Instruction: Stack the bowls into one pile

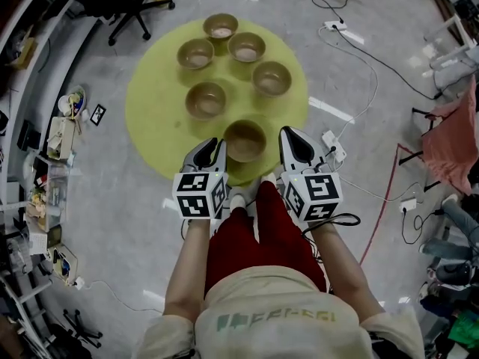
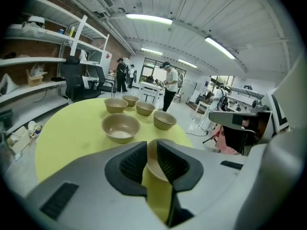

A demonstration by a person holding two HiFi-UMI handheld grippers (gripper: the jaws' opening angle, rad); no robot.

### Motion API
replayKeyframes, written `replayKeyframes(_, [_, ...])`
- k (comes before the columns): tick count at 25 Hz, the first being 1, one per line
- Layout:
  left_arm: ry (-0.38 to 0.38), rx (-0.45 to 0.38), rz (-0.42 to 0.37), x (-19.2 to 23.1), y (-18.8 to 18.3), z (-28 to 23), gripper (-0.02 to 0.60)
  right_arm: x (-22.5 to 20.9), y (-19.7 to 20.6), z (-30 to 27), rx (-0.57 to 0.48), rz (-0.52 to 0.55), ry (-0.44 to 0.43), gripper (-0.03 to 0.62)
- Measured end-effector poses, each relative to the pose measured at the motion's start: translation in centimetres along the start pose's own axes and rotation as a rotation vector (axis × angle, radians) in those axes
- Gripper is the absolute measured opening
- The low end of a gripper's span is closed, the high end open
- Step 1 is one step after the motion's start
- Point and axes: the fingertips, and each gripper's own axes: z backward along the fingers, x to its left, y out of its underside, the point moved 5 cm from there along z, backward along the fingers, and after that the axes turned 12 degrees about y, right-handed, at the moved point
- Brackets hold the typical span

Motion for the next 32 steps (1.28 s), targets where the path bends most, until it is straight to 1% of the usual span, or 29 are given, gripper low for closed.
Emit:
replayKeyframes(5, [-0.018, 0.037, 0.058, 0.5, 0.7, -1.9, 0.076, -0.9, 0.9, -1.8, 0.047, -0.003, -0.023, 0.037])
replayKeyframes(14, [-0.049, 0.082, 0.134, 1.4, 2.4, -4.2, 0.11, -1.7, 2.1, -3.9, 0.102, -0.001, -0.059, 0.037])
replayKeyframes(21, [-0.076, 0.109, 0.208, 2.1, 3.5, -5.4, 0.11, -2.4, 2.7, -5.0, 0.128, -0.006, -0.072, 0.037])
replayKeyframes(29, [-0.111, 0.129, 0.244, 2.4, 4.0, -6.3, 0.109, -3.0, 3.1, -5.9, 0.146, -0.013, -0.083, 0.037])
replayKeyframes(32, [-0.128, 0.133, 0.248, 2.5, 4.1, -6.5, 0.094, -3.3, 3.1, -6.1, 0.149, -0.014, -0.084, 0.037])
